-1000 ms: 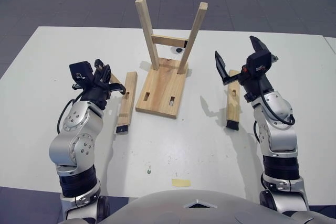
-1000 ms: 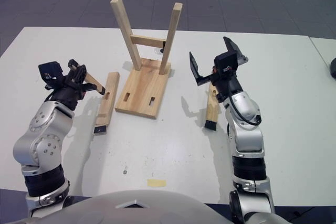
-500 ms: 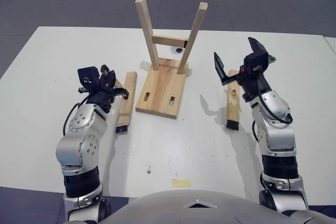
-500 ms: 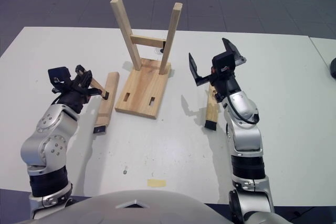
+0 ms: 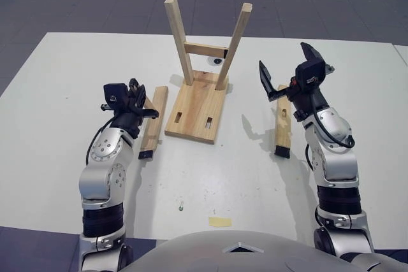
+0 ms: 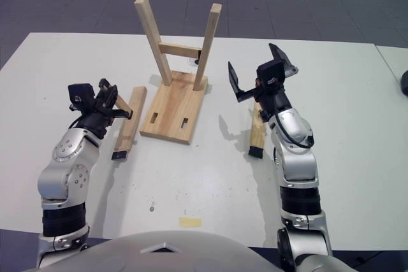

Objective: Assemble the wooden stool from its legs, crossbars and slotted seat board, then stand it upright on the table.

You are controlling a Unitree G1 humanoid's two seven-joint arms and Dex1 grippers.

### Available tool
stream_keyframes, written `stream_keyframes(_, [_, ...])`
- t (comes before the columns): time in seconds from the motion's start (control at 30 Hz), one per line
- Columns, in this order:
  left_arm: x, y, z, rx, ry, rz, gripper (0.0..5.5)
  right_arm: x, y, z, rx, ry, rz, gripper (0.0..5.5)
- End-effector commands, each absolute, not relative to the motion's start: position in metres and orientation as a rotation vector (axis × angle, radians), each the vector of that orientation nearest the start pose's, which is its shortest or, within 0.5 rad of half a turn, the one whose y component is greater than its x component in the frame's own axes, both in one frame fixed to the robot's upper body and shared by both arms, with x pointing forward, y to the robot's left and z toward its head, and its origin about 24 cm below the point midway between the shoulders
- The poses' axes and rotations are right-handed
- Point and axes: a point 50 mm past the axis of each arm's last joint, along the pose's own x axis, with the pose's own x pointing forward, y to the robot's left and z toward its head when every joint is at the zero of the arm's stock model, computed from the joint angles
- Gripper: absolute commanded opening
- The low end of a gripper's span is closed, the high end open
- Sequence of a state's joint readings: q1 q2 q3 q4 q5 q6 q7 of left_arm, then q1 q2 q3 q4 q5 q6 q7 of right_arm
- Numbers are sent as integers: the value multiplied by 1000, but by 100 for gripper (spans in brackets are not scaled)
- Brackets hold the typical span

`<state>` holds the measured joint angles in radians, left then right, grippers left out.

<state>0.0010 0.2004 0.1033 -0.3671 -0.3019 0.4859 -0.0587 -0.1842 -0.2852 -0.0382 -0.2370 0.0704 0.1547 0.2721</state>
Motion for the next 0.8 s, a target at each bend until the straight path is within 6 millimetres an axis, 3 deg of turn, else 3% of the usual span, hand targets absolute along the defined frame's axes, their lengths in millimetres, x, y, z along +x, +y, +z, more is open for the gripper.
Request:
stream_keyframes(0.03, [221, 190, 38, -107, 331, -51, 42, 279, -174, 141, -241, -245, 287, 540])
stream_keyframes(0.37, [221, 188, 39, -121, 306, -57, 42, 281, -173, 143, -247, -255, 293, 540])
stream_keyframes(0.7, [234, 184, 64, -124, 229, -84, 42, 283, -171, 142, -244, -254, 292, 540])
stream_keyframes(0.8, [238, 184, 70, -115, 221, -80, 111, 282, -171, 139, -250, -249, 292, 540])
